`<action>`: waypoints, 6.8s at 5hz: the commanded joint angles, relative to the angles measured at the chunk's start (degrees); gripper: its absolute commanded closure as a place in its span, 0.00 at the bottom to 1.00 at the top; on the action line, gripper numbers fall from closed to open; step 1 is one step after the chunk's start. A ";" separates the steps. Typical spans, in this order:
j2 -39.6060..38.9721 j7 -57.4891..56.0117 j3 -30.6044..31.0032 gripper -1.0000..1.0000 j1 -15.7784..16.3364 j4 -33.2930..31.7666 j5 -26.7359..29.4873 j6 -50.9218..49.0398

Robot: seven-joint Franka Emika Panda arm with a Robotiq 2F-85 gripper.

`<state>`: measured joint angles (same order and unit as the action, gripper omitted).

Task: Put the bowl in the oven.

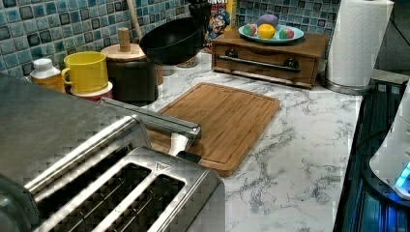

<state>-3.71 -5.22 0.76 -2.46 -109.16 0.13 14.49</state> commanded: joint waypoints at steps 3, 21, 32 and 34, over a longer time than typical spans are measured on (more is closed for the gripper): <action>-2.68 -18.21 5.35 1.00 3.31 4.54 3.45 11.24; -28.56 -14.21 22.06 1.00 8.89 12.45 16.35 31.65; -16.90 -18.22 25.34 0.50 -6.97 2.42 37.10 30.75; -16.68 -18.61 23.82 0.50 -5.62 2.49 37.78 30.46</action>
<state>-22.02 -22.33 24.20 -7.80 -108.05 37.66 45.07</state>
